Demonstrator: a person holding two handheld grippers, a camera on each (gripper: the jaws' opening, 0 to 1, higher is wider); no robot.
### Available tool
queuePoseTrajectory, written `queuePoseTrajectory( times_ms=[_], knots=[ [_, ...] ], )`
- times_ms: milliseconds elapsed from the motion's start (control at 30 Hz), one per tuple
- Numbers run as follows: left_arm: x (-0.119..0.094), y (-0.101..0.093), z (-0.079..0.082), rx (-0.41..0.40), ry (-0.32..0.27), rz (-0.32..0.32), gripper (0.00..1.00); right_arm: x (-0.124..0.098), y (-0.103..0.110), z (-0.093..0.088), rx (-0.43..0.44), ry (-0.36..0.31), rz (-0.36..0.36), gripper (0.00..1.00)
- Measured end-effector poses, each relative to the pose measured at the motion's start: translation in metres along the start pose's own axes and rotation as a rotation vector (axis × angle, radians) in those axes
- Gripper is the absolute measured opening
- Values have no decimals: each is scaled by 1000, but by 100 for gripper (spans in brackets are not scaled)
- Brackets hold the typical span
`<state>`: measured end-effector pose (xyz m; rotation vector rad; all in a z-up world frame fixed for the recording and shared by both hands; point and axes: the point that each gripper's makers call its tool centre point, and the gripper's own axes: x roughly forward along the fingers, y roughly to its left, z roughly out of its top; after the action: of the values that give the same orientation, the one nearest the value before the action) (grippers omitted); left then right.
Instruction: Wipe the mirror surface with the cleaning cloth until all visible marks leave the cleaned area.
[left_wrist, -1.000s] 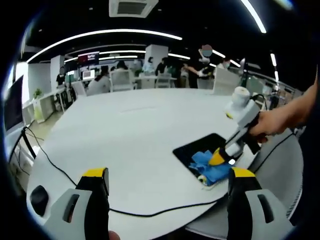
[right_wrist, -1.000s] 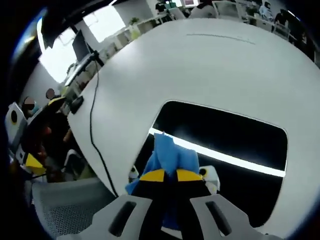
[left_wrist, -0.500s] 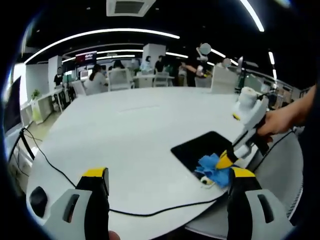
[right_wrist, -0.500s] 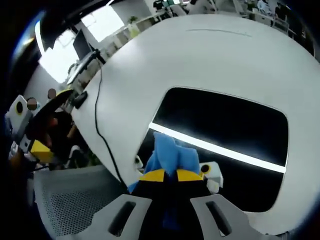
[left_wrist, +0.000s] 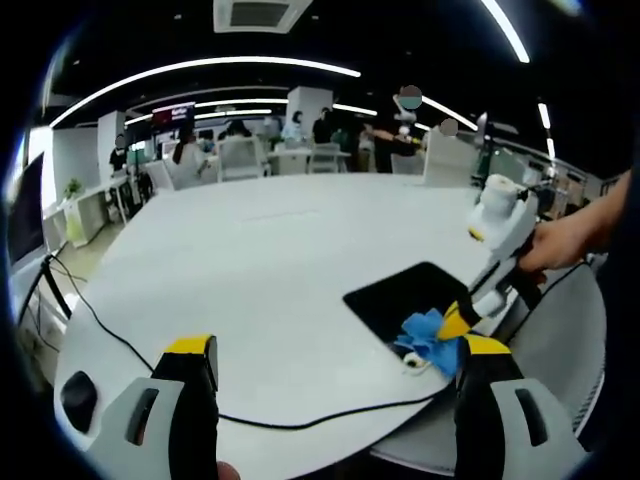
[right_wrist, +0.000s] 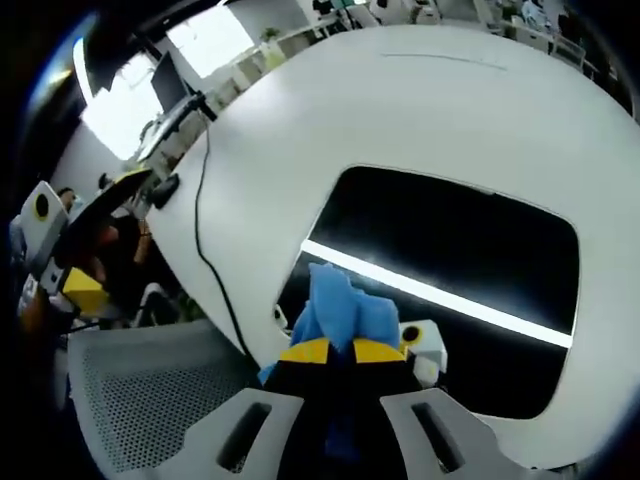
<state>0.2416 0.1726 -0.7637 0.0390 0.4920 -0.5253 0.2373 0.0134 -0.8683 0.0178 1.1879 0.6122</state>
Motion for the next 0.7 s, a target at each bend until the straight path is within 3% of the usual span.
queuePoseTrajectory(
  times_ms=[167,700],
  knots=[
    [0,1,-1,-3,4,4,100,-3,-2,6,9,-21,2,1],
    [5,-1,2,-17,-4,4,100,-6,-14,1,32,-1,19,1]
  ],
)
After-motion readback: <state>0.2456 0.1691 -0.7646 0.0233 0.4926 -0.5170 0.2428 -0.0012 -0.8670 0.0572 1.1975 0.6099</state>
